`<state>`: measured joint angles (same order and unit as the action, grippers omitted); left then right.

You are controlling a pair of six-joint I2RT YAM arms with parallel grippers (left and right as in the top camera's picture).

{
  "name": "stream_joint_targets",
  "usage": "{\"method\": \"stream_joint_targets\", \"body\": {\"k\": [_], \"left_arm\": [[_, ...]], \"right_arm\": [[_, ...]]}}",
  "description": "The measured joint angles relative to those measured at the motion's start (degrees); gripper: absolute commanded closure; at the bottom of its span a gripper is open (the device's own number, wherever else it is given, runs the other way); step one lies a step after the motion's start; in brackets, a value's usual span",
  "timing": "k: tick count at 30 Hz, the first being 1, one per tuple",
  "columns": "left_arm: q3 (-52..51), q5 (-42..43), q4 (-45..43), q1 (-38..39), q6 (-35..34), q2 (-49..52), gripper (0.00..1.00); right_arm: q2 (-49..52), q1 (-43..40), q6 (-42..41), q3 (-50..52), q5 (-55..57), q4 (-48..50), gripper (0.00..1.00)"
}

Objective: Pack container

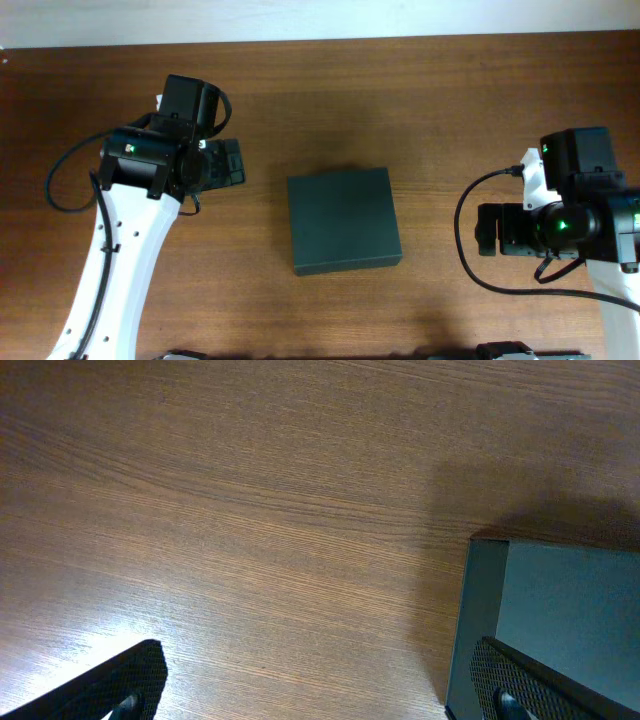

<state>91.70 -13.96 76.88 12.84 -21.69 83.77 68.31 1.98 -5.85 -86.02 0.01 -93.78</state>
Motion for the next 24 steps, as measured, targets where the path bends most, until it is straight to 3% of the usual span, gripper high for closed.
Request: {"method": "stream_joint_targets", "body": {"k": [7, 24], "left_arm": [[0.0, 0.0, 0.0, 0.0, 0.0, 0.0, 0.01], [0.0, 0.0, 0.0, 0.0, 0.0, 0.0, 0.01]], "right_arm": [[0.0, 0.0, 0.04, 0.0, -0.48, 5.44, 0.01], [0.0, 0.0, 0.02, 0.0, -8.02, 5.42, 0.01]]}}
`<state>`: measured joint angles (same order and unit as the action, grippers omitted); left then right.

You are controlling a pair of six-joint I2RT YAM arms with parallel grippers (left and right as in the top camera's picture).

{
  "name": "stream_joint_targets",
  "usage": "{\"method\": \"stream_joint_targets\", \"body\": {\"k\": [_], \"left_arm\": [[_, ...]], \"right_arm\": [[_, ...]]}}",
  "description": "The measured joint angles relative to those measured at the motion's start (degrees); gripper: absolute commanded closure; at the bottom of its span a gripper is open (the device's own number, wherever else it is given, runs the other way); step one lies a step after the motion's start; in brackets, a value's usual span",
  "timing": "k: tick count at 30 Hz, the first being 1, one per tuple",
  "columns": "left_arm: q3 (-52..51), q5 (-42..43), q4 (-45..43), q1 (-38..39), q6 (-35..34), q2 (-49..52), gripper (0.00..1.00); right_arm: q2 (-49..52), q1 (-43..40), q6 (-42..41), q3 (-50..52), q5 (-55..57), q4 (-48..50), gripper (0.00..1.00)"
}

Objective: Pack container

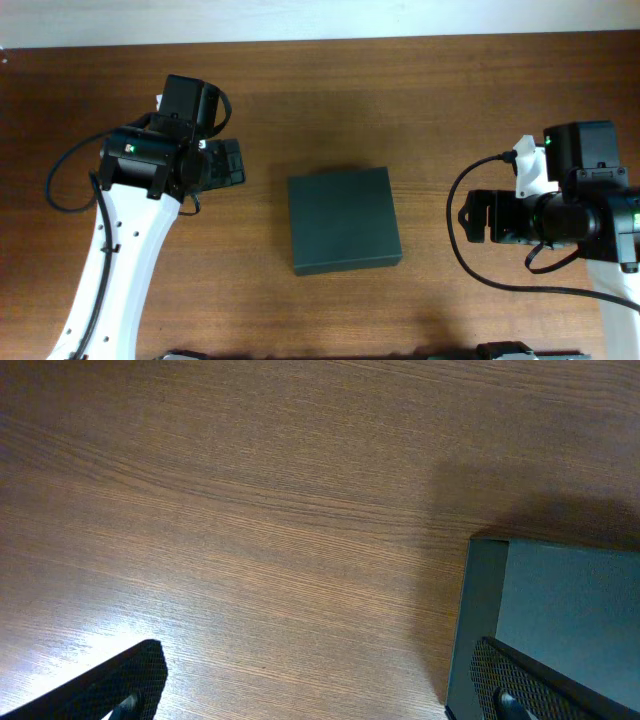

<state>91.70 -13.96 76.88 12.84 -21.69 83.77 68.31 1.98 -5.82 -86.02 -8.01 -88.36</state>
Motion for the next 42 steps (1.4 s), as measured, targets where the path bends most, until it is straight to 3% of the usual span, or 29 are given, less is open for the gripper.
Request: {"method": "stream_joint_targets", "body": {"k": [4, 12, 21, 28, 42], "left_arm": [[0.0, 0.0, 0.0, 0.0, 0.0, 0.0, 0.01], [0.0, 0.0, -0.02, 0.0, 0.0, 0.0, 0.01], [0.0, -0.02, -0.02, 0.0, 0.0, 0.0, 0.01], [0.0, 0.0, 0.0, 0.0, 0.0, 0.0, 0.01], [0.0, 0.0, -0.02, 0.0, 0.0, 0.0, 0.01]], "right_arm": [[-0.02, 0.0, 0.0, 0.0, 0.44, 2.86, 0.01], [-3.04, 0.0, 0.74, 0.11, 2.16, 19.74, 0.01], [-18.99, 0.0, 4.17, 5.77, 3.17, 32.39, 0.01], [-37.4, 0.0, 6.32, 25.0, 2.36, 57.94, 0.01], [-59.47, 0.0, 6.82, 59.12, -4.13, 100.8, 0.01]]}}
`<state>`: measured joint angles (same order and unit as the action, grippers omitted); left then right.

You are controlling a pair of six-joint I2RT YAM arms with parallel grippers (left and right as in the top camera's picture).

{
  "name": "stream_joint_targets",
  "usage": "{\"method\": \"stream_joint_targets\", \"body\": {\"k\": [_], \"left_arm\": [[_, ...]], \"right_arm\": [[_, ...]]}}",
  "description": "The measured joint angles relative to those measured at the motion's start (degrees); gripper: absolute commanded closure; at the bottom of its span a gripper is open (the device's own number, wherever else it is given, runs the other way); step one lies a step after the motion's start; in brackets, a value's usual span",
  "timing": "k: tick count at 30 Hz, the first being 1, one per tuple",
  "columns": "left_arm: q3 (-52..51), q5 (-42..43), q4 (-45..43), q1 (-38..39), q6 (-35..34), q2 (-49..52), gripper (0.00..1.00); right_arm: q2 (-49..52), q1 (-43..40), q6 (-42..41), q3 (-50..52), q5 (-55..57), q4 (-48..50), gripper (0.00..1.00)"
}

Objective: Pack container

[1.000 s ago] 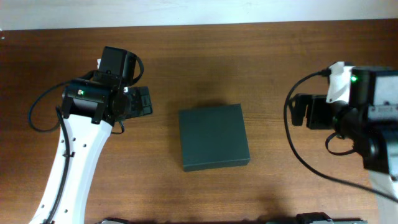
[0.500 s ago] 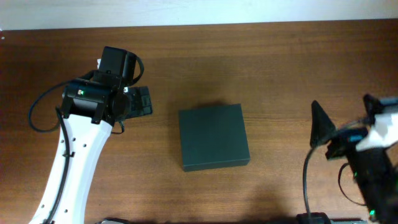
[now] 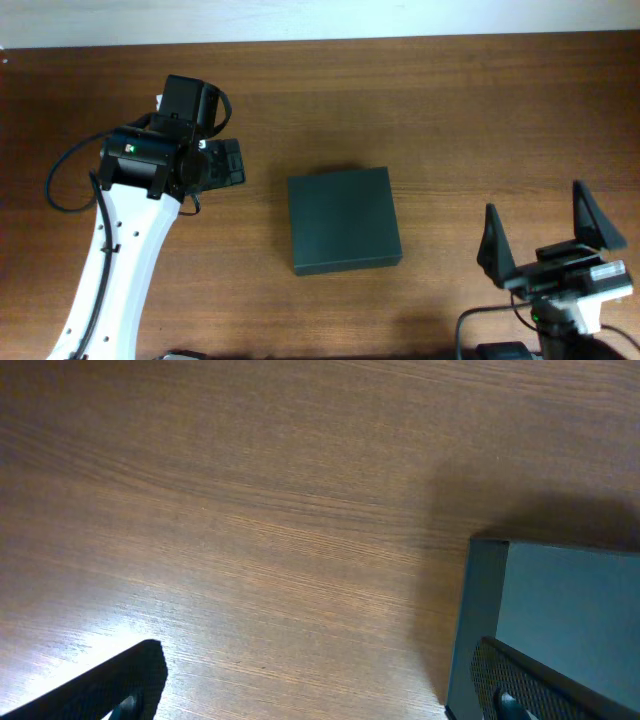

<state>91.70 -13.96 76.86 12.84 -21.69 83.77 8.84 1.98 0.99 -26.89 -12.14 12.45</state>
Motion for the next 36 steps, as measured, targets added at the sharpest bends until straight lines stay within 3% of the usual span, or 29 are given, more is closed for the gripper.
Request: {"method": "stream_joint_targets", "body": {"k": [7, 36], "left_arm": [[0.0, -0.02, 0.0, 0.0, 0.0, 0.0, 0.01], [0.0, -0.02, 0.0, 0.0, 0.0, 0.0, 0.01]], "right_arm": [[-5.27, 0.0, 0.37, 9.22, -0.44, 8.96, 0.01], [-7.93, 0.0, 0.52, 21.2, -0.42, 15.93, 0.01]]}}
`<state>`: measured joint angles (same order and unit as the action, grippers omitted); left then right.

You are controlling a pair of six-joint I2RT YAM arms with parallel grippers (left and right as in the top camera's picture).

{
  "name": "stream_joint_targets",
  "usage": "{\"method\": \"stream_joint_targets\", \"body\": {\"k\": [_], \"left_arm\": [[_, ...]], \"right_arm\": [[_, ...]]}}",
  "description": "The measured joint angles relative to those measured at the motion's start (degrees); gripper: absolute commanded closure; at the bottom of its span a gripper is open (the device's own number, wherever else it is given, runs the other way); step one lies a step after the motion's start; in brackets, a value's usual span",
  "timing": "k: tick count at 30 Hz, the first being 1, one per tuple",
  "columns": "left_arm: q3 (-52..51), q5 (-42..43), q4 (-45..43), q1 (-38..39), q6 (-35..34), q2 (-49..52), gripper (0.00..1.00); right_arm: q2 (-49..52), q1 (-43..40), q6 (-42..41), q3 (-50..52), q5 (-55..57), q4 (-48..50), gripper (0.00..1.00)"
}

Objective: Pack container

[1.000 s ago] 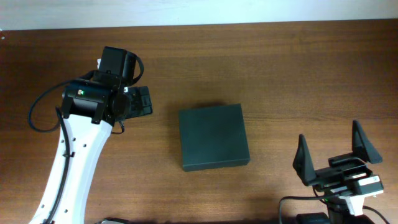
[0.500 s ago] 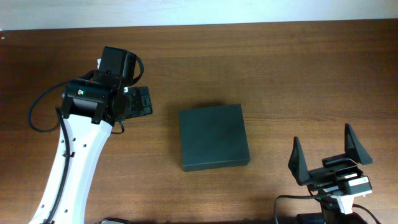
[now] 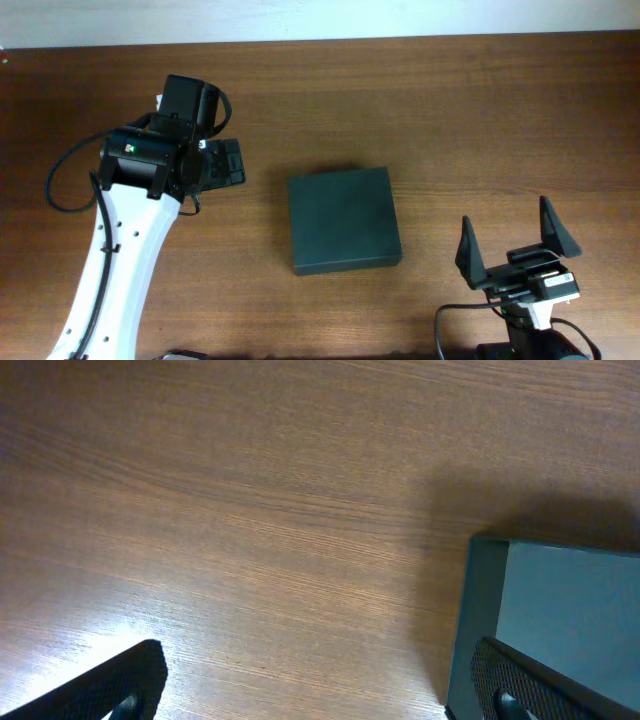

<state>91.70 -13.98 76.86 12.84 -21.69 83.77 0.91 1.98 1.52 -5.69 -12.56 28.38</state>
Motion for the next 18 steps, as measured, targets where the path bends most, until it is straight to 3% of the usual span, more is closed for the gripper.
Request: {"method": "stream_joint_targets", "body": {"k": [8, 18], "left_arm": [[0.0, 0.0, 0.0, 0.0, 0.0, 0.0, 0.01], [0.0, 0.0, 0.0, 0.0, 0.0, 0.0, 0.01]], "right_arm": [[0.0, 0.0, 0.04, 4.55, 0.0, -0.42, 0.01], [-0.02, 0.0, 0.0, 5.11, 2.43, -9.57, 0.01]]}}
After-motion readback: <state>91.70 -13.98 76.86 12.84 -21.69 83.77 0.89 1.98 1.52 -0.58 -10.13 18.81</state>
